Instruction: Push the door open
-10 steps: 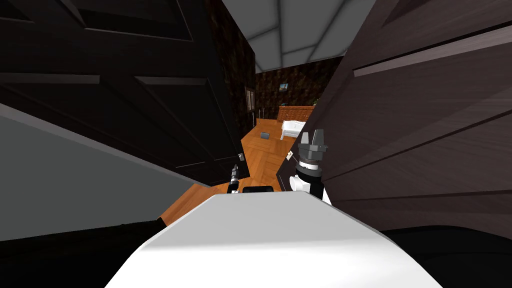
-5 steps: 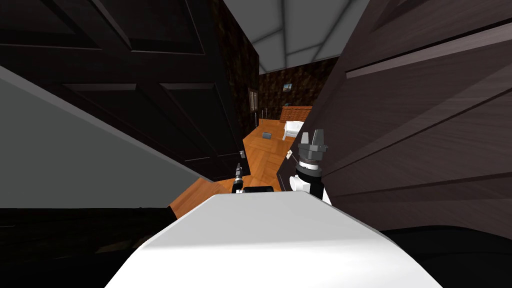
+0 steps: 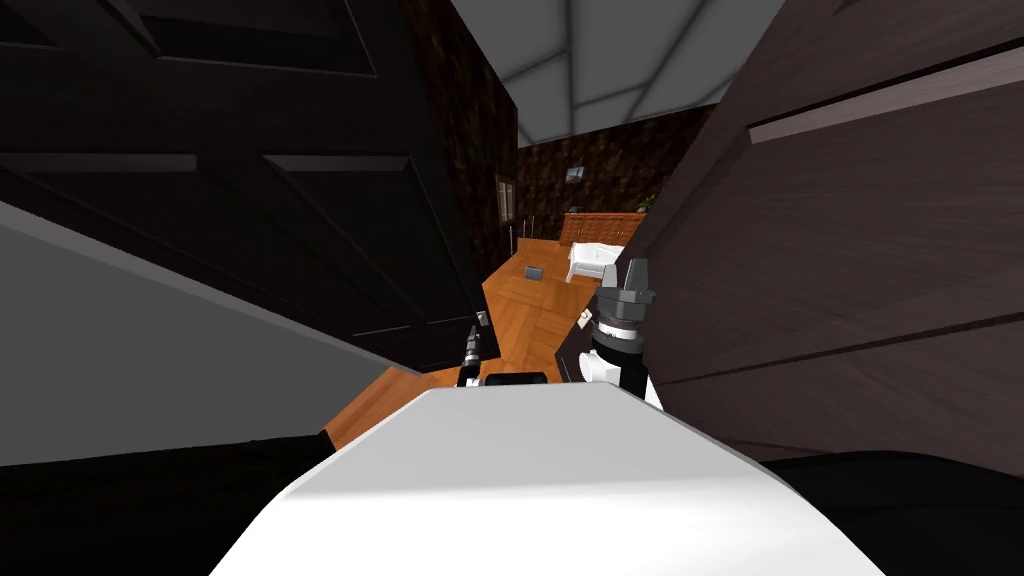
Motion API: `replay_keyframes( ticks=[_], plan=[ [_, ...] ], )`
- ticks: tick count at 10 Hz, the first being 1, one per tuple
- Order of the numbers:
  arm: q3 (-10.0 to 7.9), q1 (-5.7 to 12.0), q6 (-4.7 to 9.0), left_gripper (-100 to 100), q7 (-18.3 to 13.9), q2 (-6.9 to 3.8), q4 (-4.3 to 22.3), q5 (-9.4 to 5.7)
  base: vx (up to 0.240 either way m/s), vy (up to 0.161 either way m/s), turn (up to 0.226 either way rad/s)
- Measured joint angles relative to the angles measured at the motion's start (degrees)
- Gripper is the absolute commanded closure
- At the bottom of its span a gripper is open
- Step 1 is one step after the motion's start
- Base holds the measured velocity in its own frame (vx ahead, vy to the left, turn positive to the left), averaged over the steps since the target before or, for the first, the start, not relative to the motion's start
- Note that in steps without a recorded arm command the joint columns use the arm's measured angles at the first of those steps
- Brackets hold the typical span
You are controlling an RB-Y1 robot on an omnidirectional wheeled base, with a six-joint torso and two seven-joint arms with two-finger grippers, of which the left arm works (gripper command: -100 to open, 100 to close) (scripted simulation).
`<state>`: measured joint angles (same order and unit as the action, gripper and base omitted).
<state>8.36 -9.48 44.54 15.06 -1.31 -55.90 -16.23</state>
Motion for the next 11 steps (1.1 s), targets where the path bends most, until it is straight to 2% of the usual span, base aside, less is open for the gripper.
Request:
replay_keyframes(
  ticks=[2, 3, 4, 5, 11],
  plan=[
    [-0.34, 0.48, 0.04, -100, 0.0, 0.23, 0.4, -0.02, 0.223, 0.012, -0.016],
    [-0.56, 0.73, -0.06, -100, -0.1, 0.67, 0.5, -0.06, 0.230, -0.002, -0.015],
    [-0.74, 0.82, -0.21, -100, -0.2, 1.56, 0.4, -0.08, 0.090, 0.004, 0.009],
    [-0.72, 0.79, -0.15, 100, -0.2, 1.69, 0.3, -0.06, -0.019, -0.005, -0.003],
    [-0.68, 0.71, -0.39, 100, -0.2, 1.58, 0.5, -0.05, 0.005, -0.002, 0.001]
  ],
)
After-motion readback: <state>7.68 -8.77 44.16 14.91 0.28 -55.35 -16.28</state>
